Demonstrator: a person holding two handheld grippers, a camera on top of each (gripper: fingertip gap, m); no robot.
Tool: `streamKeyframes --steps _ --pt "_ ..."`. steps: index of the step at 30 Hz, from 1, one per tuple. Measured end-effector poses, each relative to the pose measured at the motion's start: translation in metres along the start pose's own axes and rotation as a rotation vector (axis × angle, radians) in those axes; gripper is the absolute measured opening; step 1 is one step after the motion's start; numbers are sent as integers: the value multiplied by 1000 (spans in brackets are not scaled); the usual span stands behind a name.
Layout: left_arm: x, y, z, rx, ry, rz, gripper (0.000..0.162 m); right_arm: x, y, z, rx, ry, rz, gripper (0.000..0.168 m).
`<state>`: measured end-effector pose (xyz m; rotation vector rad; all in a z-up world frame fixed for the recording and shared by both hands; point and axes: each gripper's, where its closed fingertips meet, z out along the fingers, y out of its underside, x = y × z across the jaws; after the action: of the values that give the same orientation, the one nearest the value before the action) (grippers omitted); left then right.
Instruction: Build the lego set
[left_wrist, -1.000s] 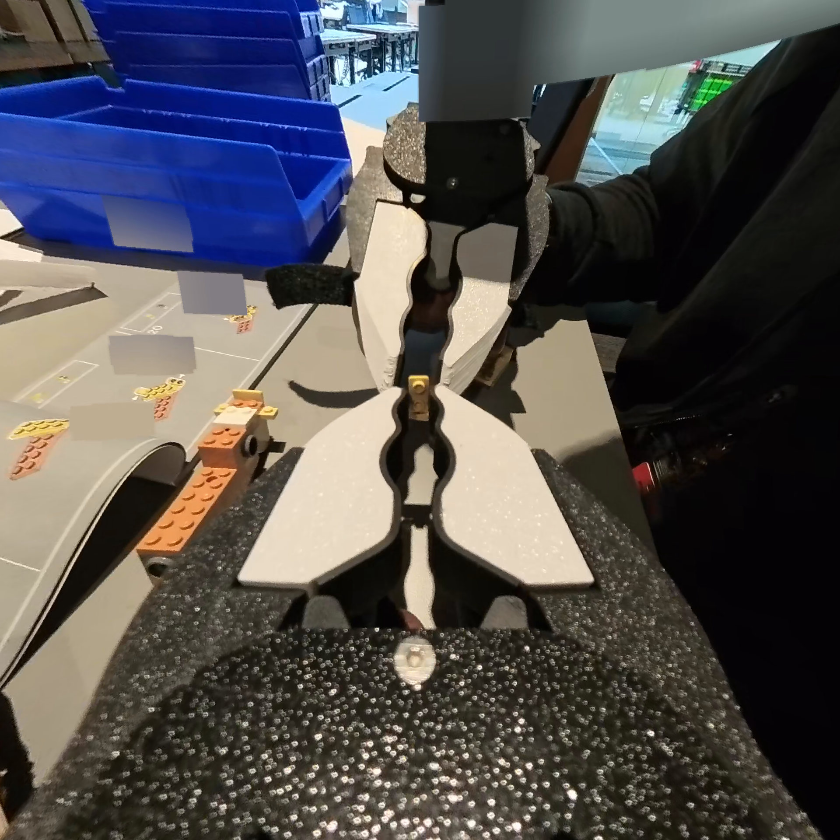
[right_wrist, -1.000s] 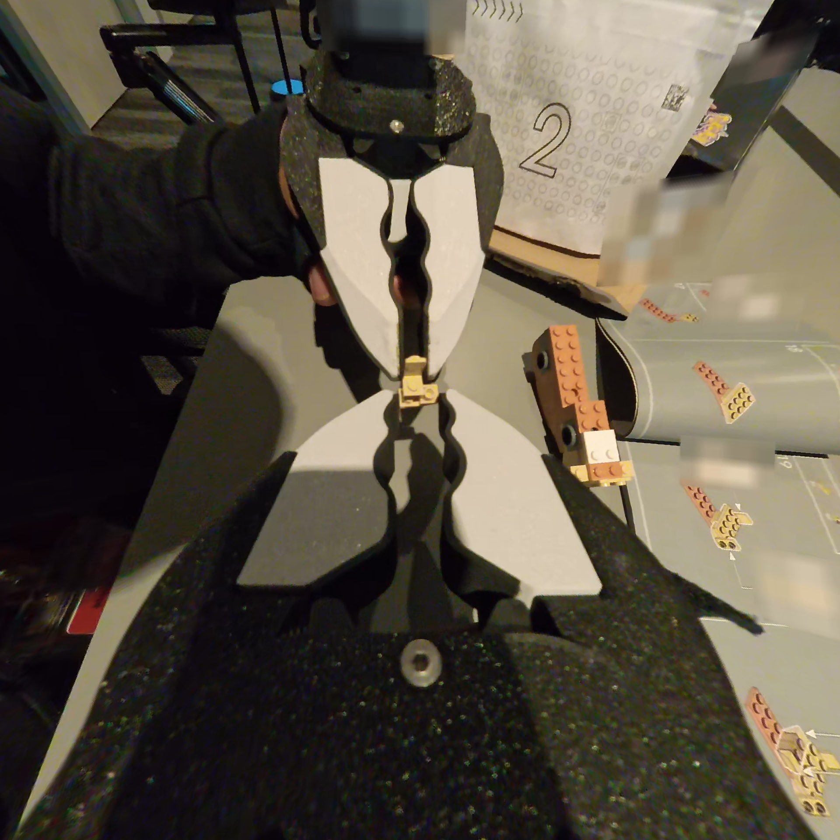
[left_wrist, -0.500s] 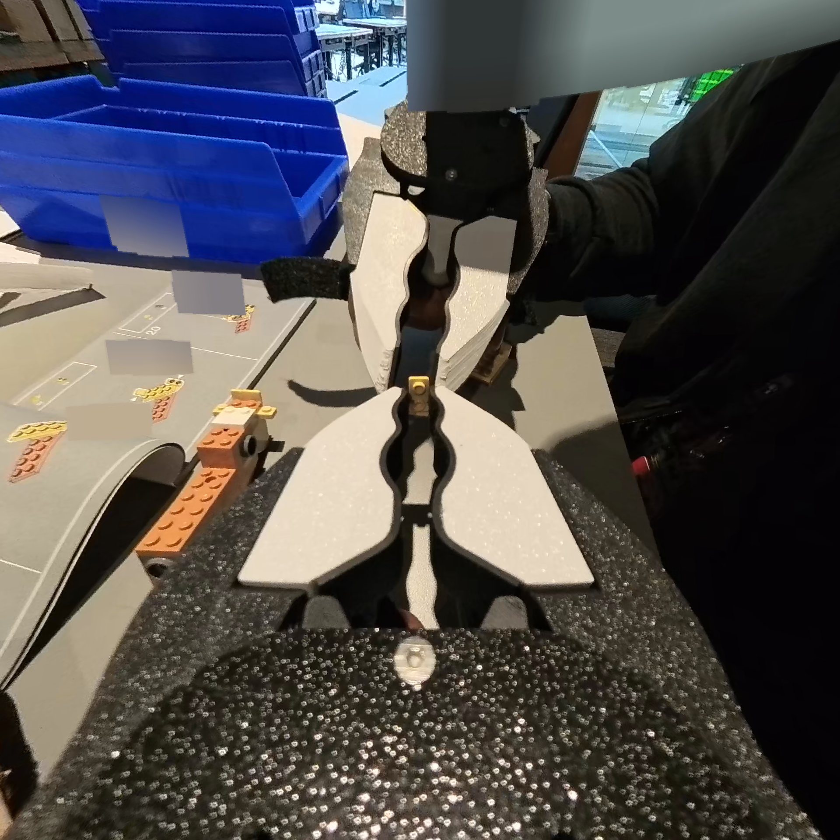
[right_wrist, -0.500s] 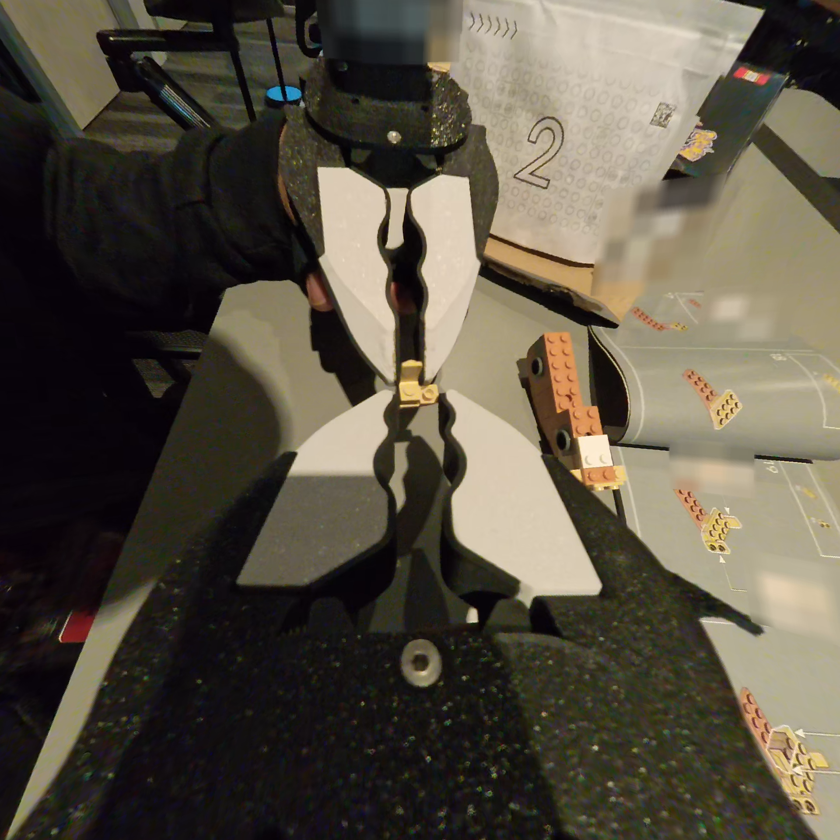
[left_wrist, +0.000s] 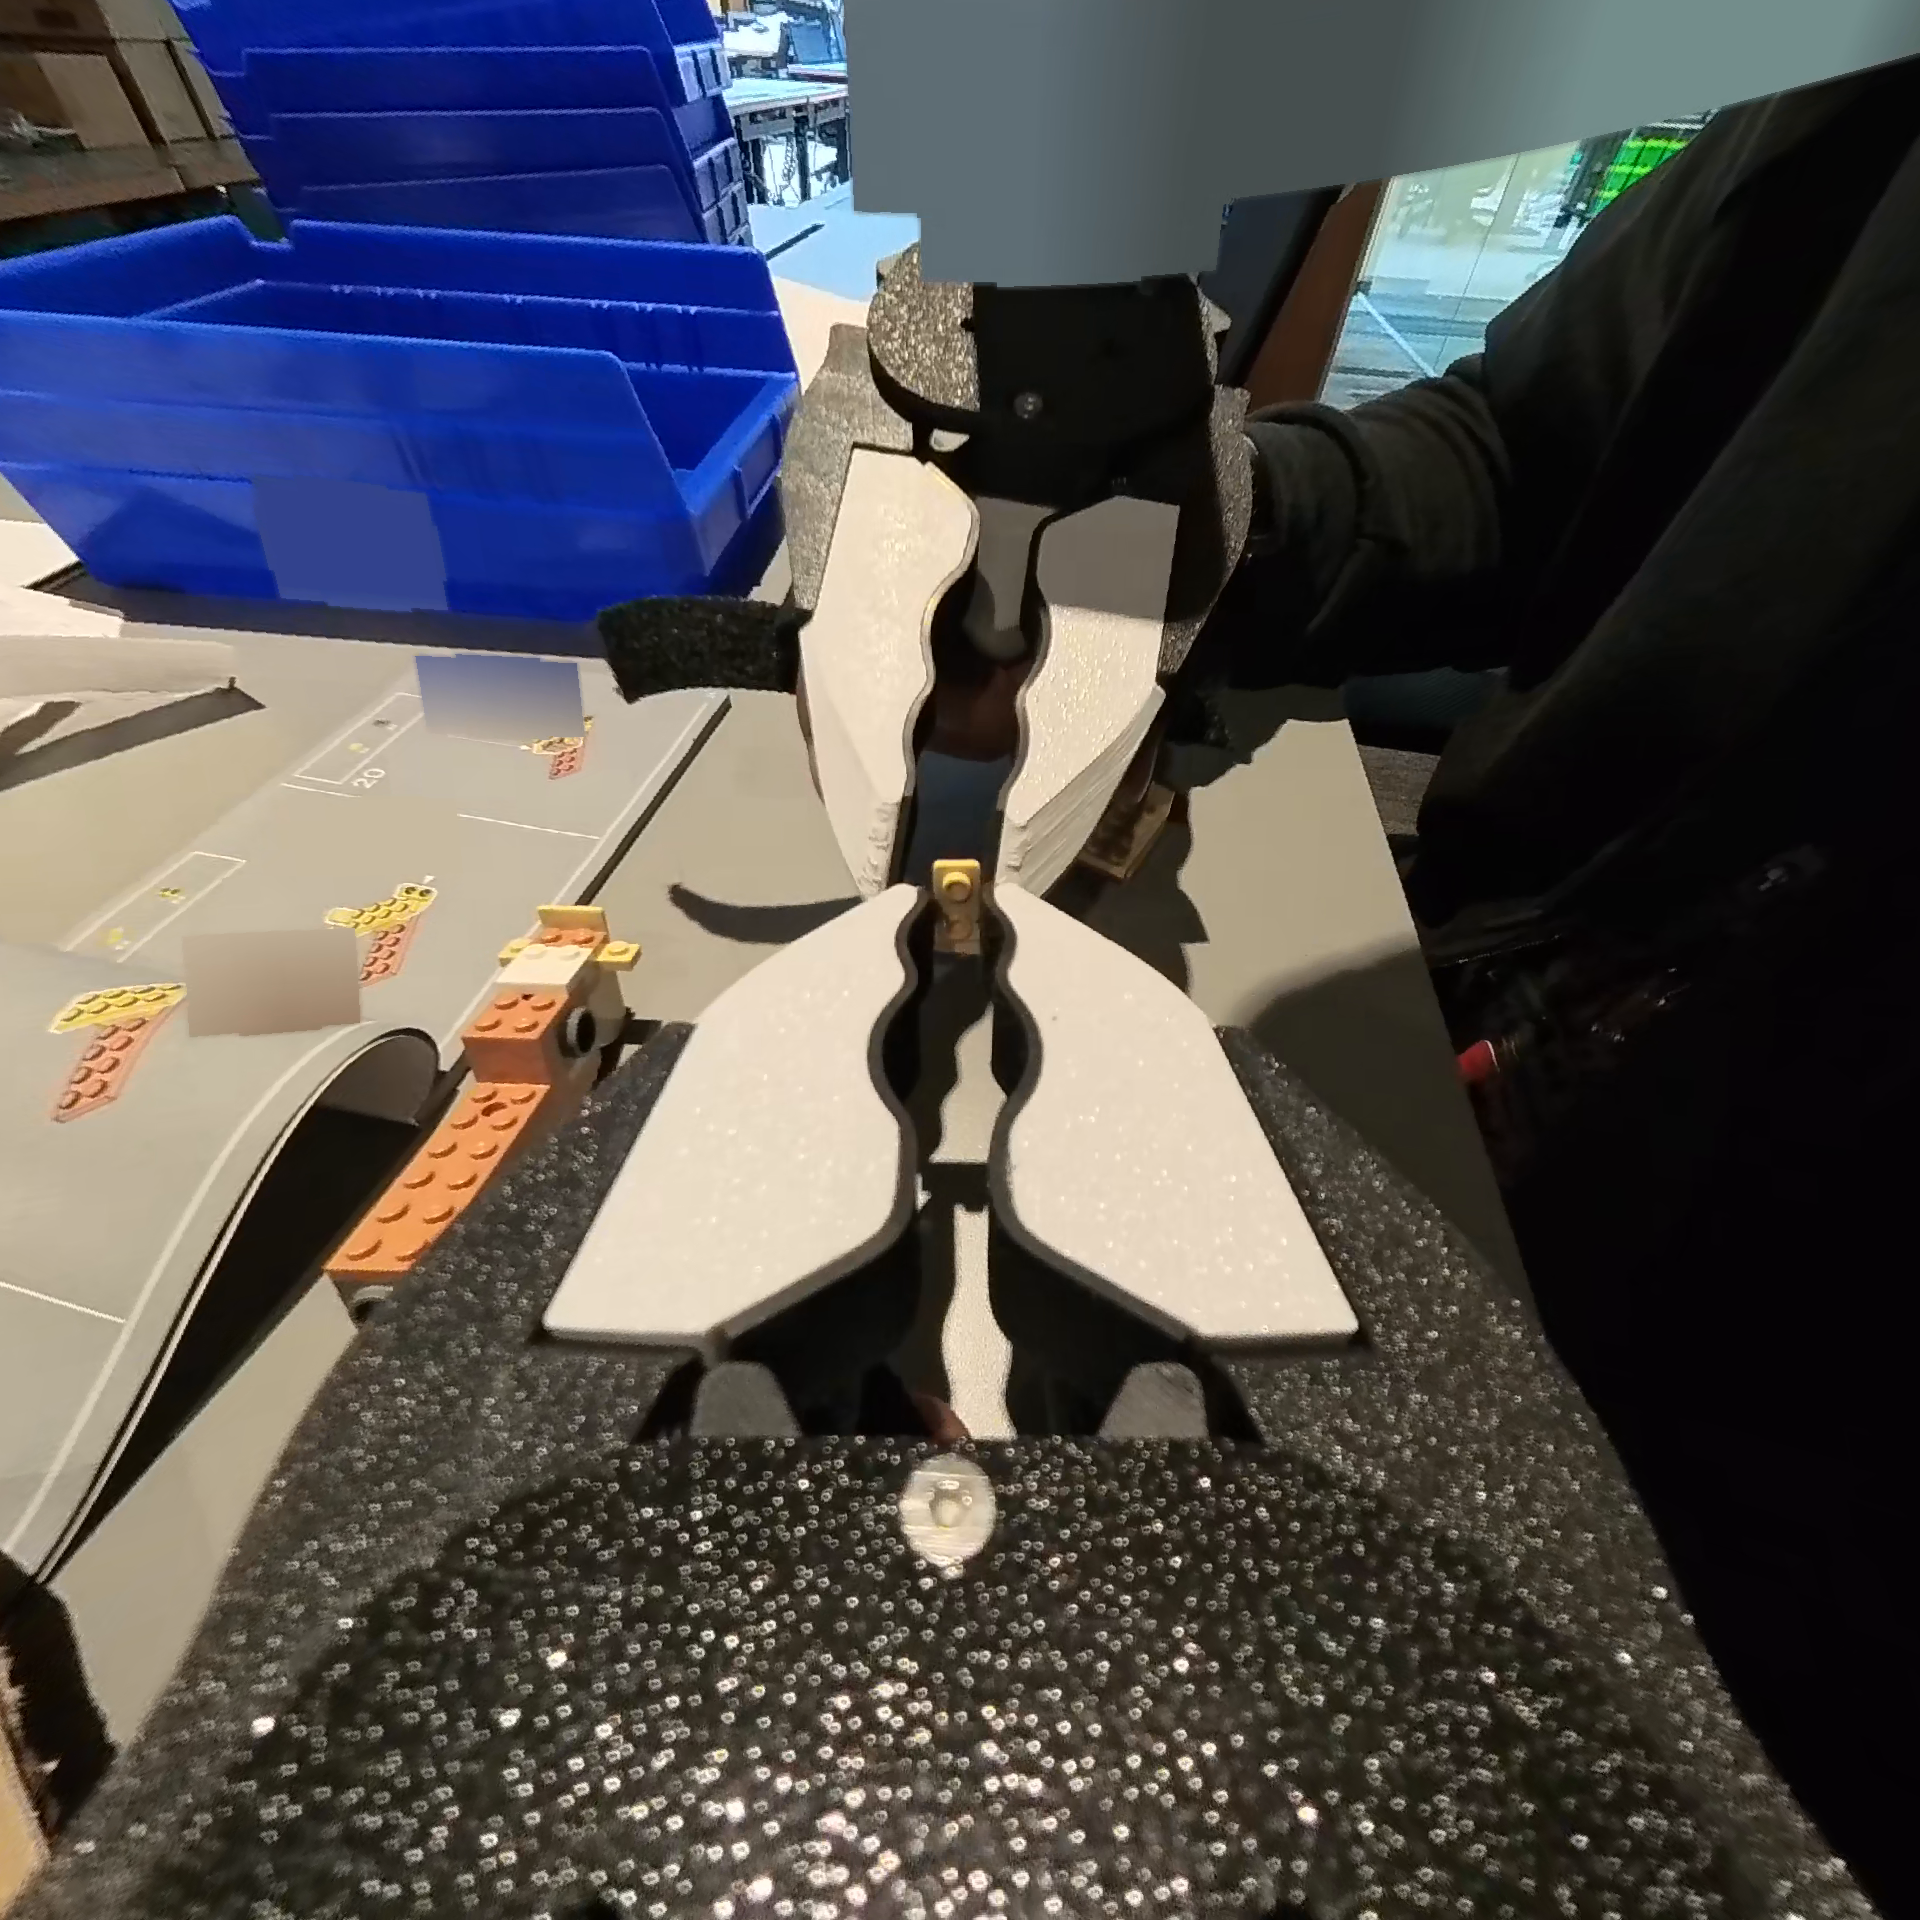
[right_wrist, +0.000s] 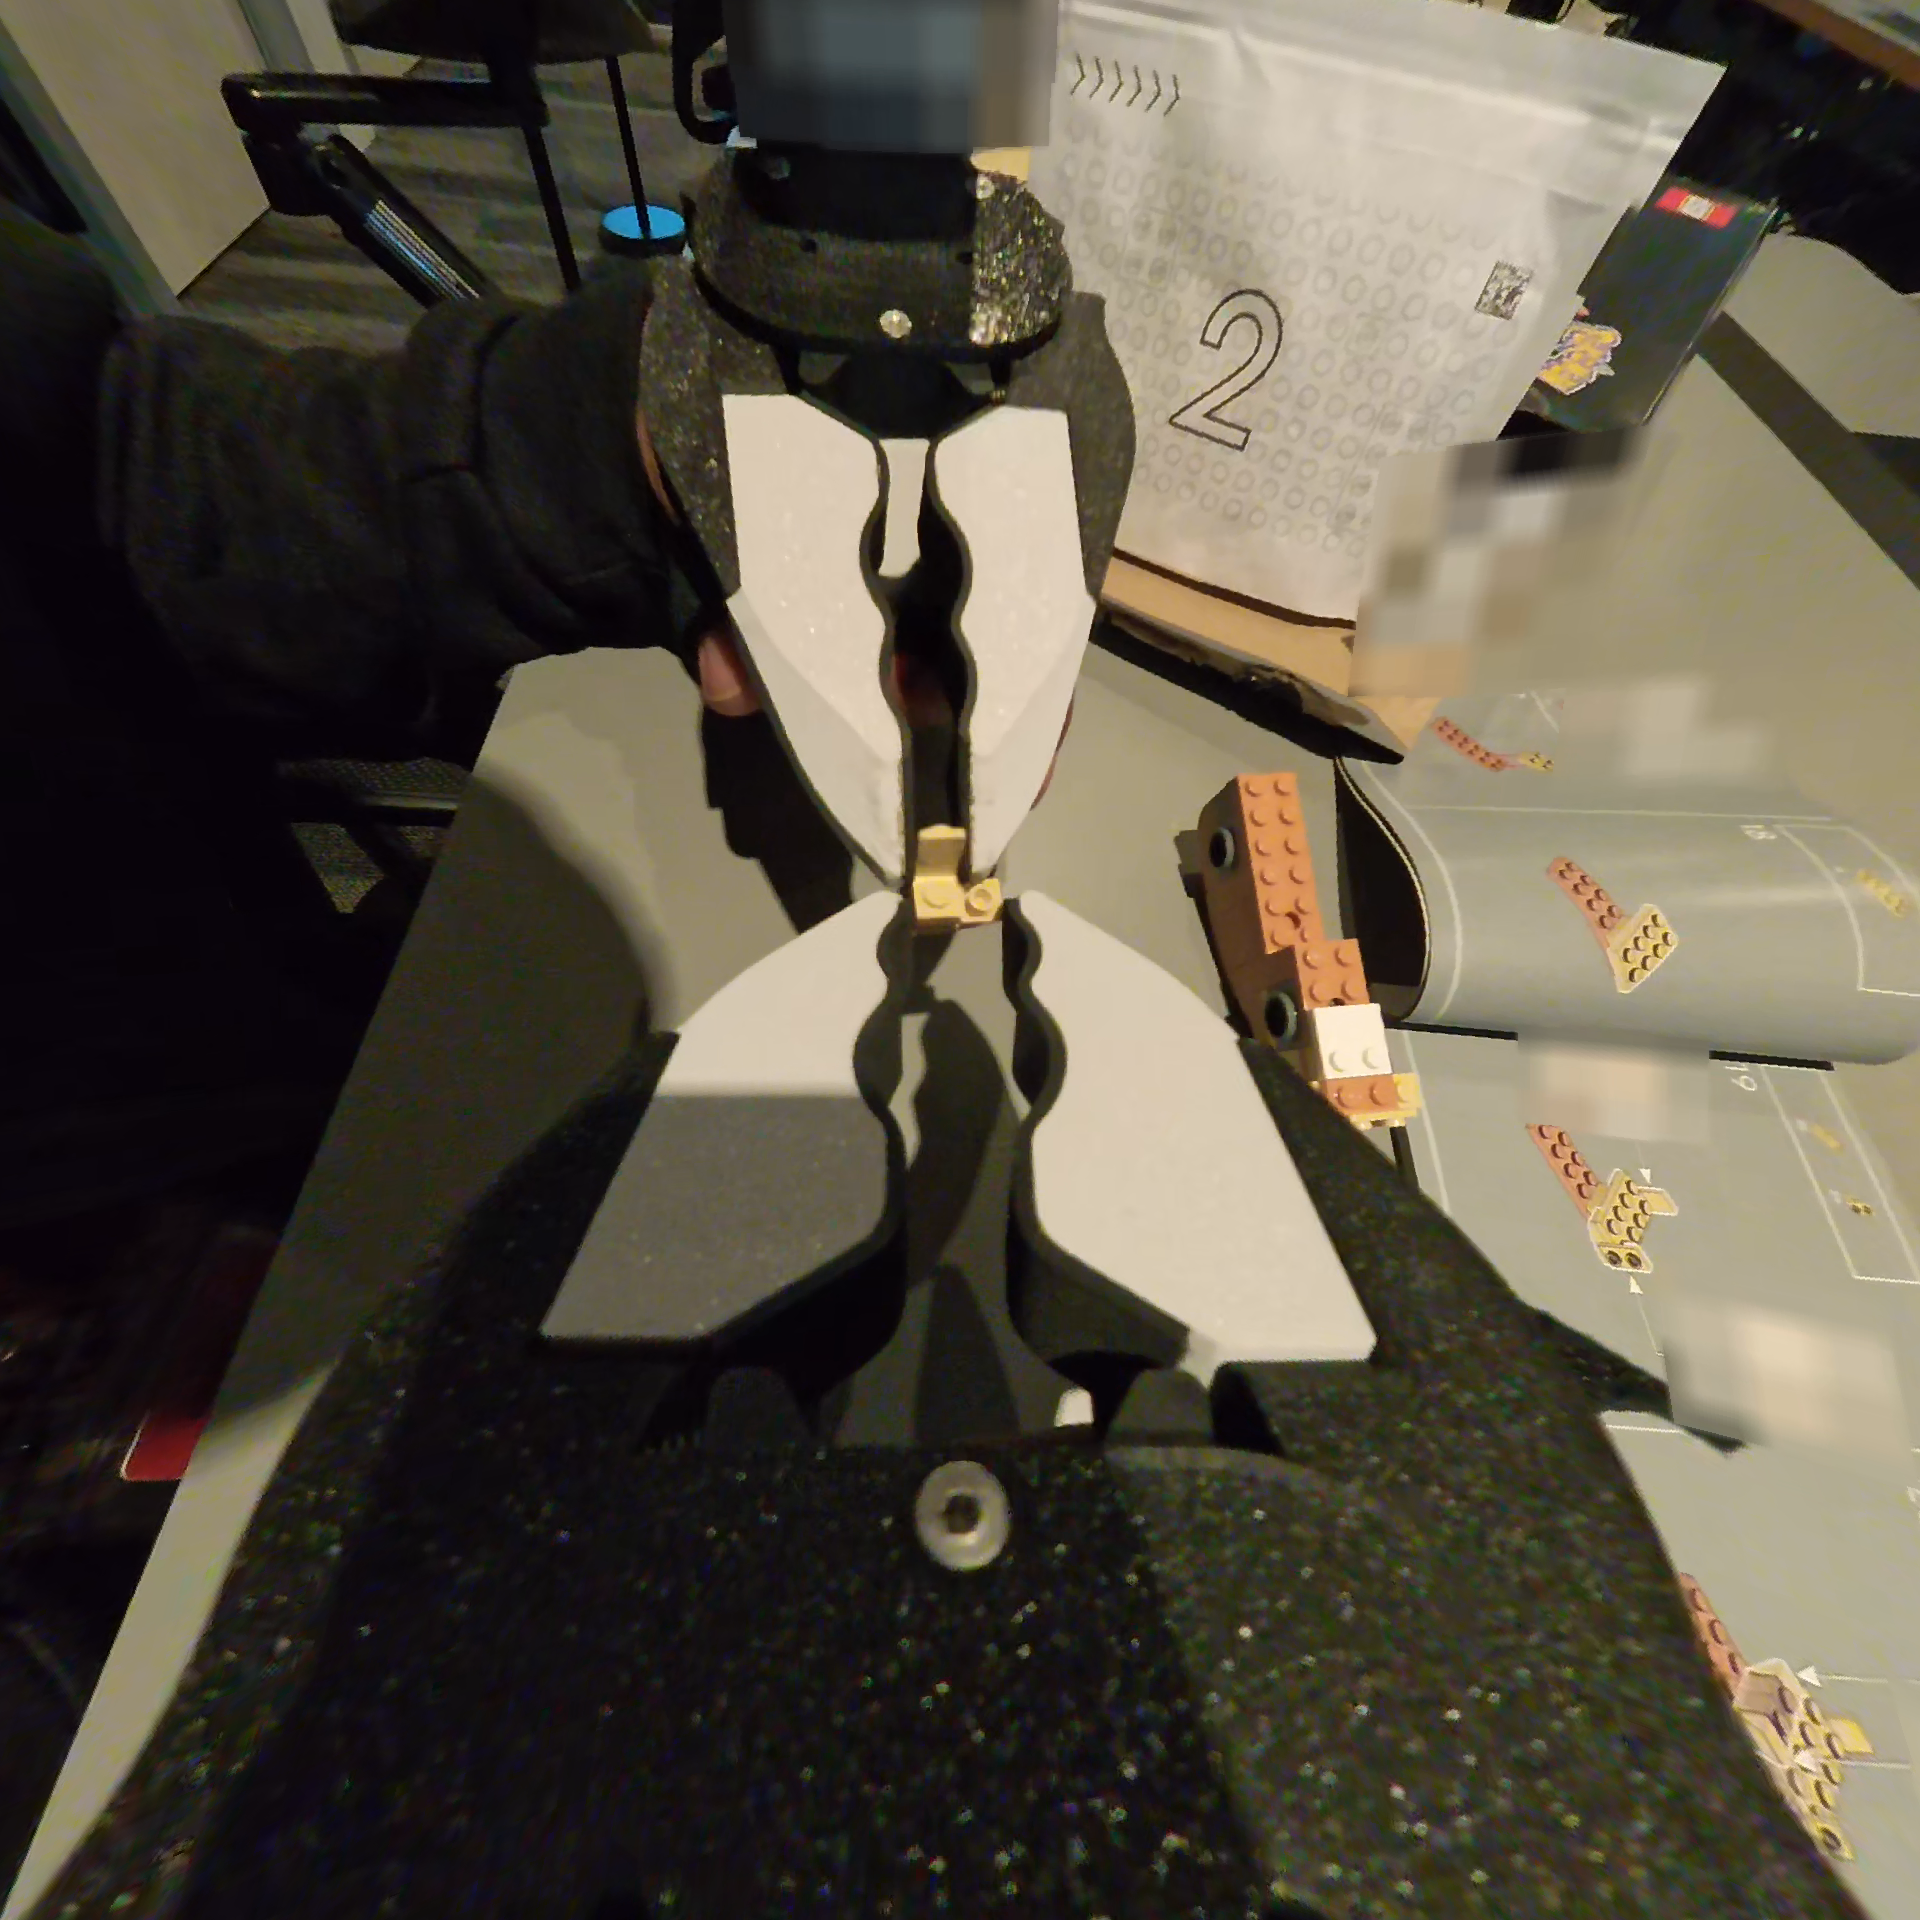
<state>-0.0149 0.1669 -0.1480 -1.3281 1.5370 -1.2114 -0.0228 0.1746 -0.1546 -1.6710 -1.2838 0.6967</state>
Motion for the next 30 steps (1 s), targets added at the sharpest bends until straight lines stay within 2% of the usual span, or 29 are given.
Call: streamKeyframes --steps 15,23,30 --pt "1 -1 -1 6 -1 13 8 0 -2 -1 14 -3 4 16" --pt "-10 0 -7 5 -56 -10 10 1 7 -2 -43 -14 7 16" --pt "-11 10 -6 -62 -70 2 14 -3 9 -1 -63 -41 2 16"
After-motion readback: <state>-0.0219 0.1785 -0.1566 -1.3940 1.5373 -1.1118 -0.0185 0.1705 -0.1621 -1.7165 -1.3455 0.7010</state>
